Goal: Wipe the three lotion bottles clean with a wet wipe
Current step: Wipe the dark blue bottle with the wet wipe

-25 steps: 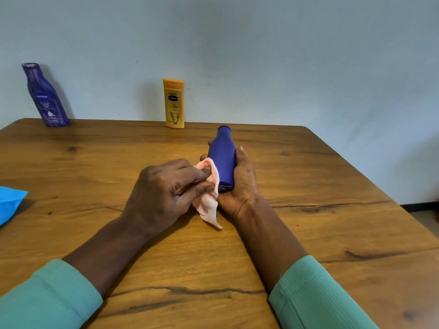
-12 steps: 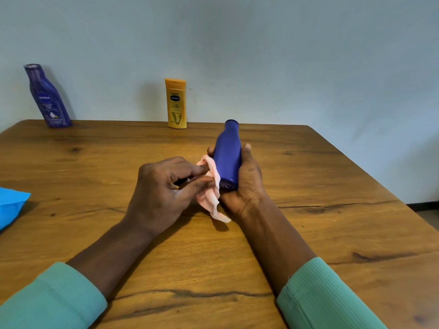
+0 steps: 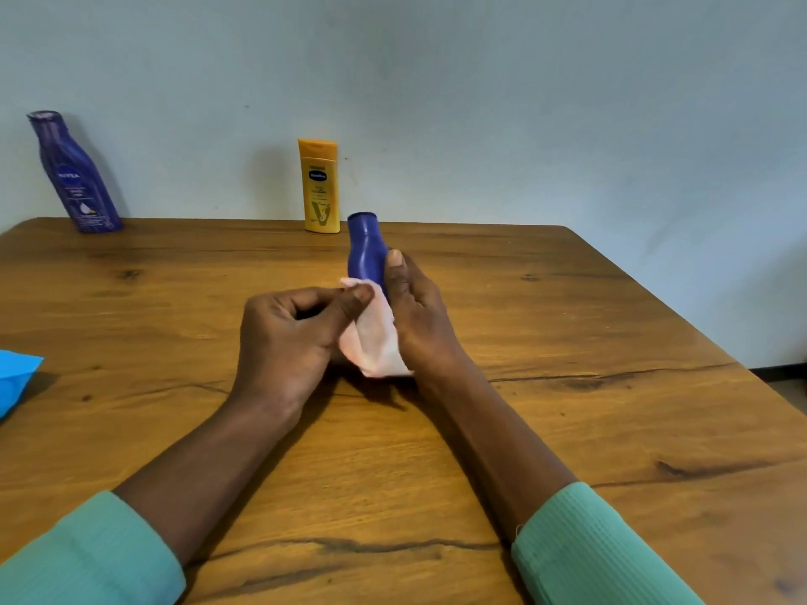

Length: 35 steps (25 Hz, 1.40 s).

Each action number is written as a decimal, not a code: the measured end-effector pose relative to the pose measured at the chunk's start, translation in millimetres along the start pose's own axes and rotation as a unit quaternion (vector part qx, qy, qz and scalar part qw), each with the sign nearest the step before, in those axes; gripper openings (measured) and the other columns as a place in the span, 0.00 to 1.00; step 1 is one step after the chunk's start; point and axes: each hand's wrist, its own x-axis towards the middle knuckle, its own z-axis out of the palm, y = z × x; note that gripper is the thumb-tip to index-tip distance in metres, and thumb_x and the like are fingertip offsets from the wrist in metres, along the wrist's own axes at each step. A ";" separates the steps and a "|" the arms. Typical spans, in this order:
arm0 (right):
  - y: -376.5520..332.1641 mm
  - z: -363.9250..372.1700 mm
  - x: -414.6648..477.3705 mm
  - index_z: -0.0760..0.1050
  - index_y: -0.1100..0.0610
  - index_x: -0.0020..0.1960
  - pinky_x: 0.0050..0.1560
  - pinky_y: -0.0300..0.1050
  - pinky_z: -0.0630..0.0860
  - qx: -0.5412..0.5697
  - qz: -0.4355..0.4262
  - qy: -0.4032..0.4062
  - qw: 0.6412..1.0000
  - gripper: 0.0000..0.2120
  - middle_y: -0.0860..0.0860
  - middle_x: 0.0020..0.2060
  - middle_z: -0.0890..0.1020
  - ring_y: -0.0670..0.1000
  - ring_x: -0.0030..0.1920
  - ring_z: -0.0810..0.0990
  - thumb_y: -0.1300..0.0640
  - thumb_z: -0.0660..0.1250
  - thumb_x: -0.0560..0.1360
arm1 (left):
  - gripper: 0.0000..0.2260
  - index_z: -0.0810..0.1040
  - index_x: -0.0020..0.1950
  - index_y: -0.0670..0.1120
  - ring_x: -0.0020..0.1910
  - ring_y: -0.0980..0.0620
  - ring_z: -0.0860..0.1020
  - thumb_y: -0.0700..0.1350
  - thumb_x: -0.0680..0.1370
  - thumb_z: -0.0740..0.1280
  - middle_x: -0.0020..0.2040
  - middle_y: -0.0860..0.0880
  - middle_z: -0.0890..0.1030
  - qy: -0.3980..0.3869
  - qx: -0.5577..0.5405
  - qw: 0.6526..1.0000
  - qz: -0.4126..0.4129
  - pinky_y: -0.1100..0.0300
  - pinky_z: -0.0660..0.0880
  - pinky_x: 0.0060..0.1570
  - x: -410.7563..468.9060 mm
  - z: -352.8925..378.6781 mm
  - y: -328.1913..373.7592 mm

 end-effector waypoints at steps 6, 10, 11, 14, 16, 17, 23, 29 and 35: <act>3.2 15.4 -9.6 0.74 0.49 0.66 0.47 0.56 0.78 -0.093 -0.012 -0.060 0.994 0.22 0.56 0.50 0.82 0.55 0.44 0.80 0.38 0.50 0.87 | 0.02 0.87 0.47 0.48 0.41 0.54 0.85 0.45 0.77 0.76 0.41 0.51 0.88 0.157 -0.054 0.986 -0.006 0.47 0.85 0.49 32.6 -1.1 1.5; 3.5 11.1 -3.4 0.76 0.50 0.64 0.60 0.64 0.83 0.035 0.025 0.041 0.998 0.23 0.59 0.53 0.85 0.60 0.54 0.86 0.37 0.50 0.86 | 0.04 0.88 0.47 0.48 0.42 0.46 0.86 0.45 0.79 0.74 0.40 0.49 0.88 0.065 0.014 0.997 0.046 0.44 0.84 0.43 7.0 10.5 0.1; 2.0 5.1 -1.1 0.76 0.52 0.65 0.60 0.62 0.83 0.078 0.053 0.066 0.993 0.24 0.58 0.52 0.85 0.59 0.52 0.86 0.37 0.51 0.86 | 0.05 0.88 0.48 0.47 0.40 0.47 0.86 0.47 0.79 0.73 0.40 0.50 0.88 0.035 0.031 0.997 0.065 0.48 0.83 0.39 -2.4 14.6 1.6; 1.1 -6.0 1.7 0.74 0.55 0.70 0.56 0.59 0.83 0.202 0.124 0.118 0.964 0.35 0.55 0.46 0.82 0.55 0.45 0.83 0.28 0.62 0.78 | 0.10 0.89 0.49 0.47 0.38 0.54 0.84 0.51 0.78 0.72 0.39 0.53 0.87 -0.036 0.069 0.991 0.105 0.63 0.77 0.34 -20.1 19.6 5.9; 0.9 -8.7 2.9 0.72 0.51 0.73 0.57 0.60 0.82 0.221 0.140 0.093 0.961 0.47 0.56 0.52 0.82 0.58 0.50 0.84 0.21 0.70 0.66 | 0.10 0.89 0.49 0.45 0.38 0.56 0.84 0.50 0.77 0.73 0.39 0.53 0.87 -0.054 0.055 0.992 0.103 0.67 0.75 0.36 -22.7 19.7 6.4; -0.2 -11.2 2.2 0.70 0.50 0.73 0.56 0.59 0.82 0.211 0.133 0.075 0.966 0.48 0.57 0.55 0.81 0.58 0.51 0.84 0.20 0.71 0.64 | 0.09 0.89 0.48 0.45 0.39 0.55 0.84 0.49 0.77 0.73 0.40 0.52 0.88 -0.053 0.043 0.993 0.101 0.66 0.76 0.36 -22.1 19.8 6.2; -9.7 -9.4 3.7 0.76 0.55 0.52 0.38 0.40 0.79 0.099 0.041 0.012 0.994 0.11 0.50 0.40 0.79 0.42 0.35 0.83 0.49 0.63 0.86 | 0.12 0.88 0.46 0.46 0.40 0.53 0.87 0.54 0.72 0.77 0.41 0.52 0.88 0.017 0.037 0.995 0.088 0.53 0.83 0.39 -12.6 17.7 4.9; -6.5 -4.7 -4.2 0.83 0.49 0.59 0.65 0.58 0.80 0.131 0.078 -0.063 0.986 0.23 0.57 0.54 0.88 0.58 0.57 0.87 0.36 0.57 0.84 | 0.17 0.85 0.43 0.44 0.39 0.51 0.86 0.57 0.69 0.78 0.40 0.48 0.86 0.099 0.007 0.994 0.043 0.53 0.83 0.37 12.0 9.5 1.3; -3.2 -2.2 -3.4 0.82 0.51 0.60 0.49 0.50 0.83 0.121 0.069 -0.013 0.990 0.24 0.53 0.47 0.89 0.51 0.46 0.87 0.35 0.57 0.84 | 0.17 0.84 0.49 0.41 0.42 0.53 0.86 0.54 0.73 0.77 0.43 0.48 0.86 0.045 0.005 0.998 0.035 0.55 0.83 0.36 25.0 9.6 -1.0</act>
